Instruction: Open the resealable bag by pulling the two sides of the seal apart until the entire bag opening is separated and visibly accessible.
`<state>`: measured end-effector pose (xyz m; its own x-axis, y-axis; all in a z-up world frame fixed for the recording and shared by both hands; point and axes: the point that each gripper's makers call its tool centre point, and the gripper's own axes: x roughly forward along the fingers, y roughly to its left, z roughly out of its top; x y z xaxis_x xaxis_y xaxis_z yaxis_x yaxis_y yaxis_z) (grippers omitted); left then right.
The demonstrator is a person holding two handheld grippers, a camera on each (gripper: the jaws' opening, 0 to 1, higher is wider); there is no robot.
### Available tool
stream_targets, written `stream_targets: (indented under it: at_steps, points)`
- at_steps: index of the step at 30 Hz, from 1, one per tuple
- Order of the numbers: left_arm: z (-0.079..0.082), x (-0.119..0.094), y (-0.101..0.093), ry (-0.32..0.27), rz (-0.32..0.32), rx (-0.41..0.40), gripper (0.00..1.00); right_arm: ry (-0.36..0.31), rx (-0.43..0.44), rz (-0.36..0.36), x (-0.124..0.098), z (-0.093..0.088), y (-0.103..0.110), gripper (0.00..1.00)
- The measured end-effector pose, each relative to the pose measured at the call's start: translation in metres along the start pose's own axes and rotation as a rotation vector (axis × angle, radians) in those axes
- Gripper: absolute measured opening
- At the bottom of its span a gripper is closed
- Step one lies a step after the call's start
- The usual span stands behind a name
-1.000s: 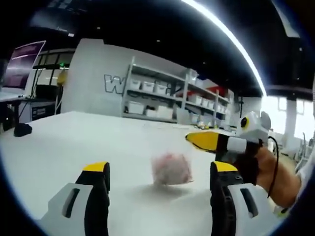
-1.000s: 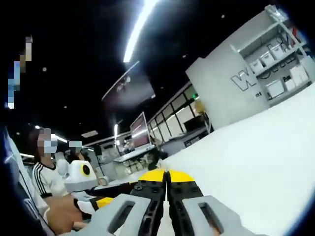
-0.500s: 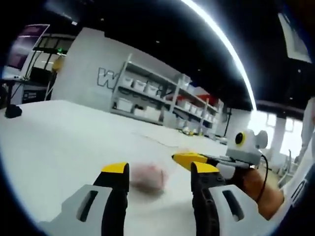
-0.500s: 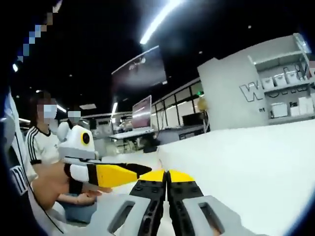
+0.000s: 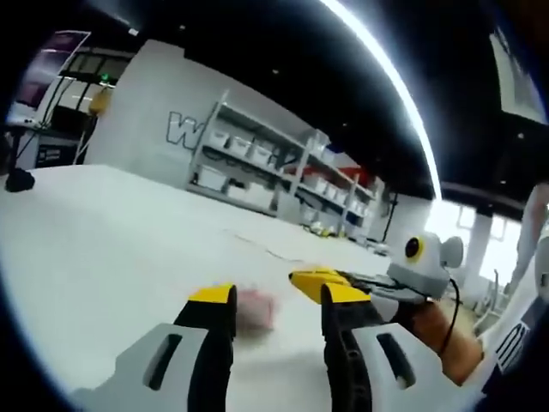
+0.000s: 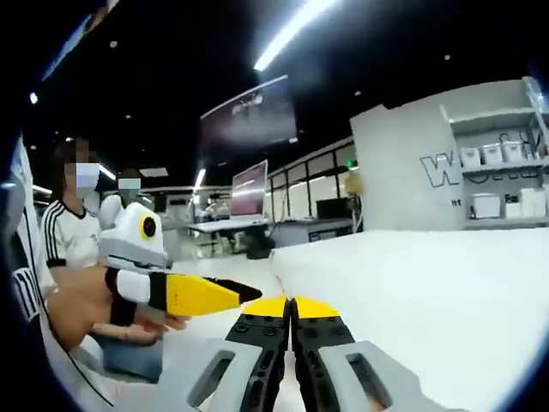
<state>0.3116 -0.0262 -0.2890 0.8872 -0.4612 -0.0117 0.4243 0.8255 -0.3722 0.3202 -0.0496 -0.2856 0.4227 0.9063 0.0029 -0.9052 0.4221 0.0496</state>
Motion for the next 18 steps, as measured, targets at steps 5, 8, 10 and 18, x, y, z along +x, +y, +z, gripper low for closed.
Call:
stream_targets:
  at_steps: [5,8,10,18]
  points:
    - [0.003,0.000,-0.002,-0.027,-0.023,-0.041,0.24,0.008,-0.040,-0.002,-0.001,-0.001,0.002,0.00]
    - [0.007,-0.001,-0.004,-0.057,-0.038,-0.050,0.20,0.018,-0.058,-0.005,-0.001,-0.005,0.002,0.00]
    - [0.008,-0.001,-0.004,-0.066,-0.044,-0.082,0.17,0.026,-0.071,-0.006,-0.002,-0.007,0.003,0.00]
    - [0.004,-0.001,0.002,-0.065,-0.046,-0.183,0.16,0.040,-0.076,-0.006,-0.004,-0.012,0.003,0.00]
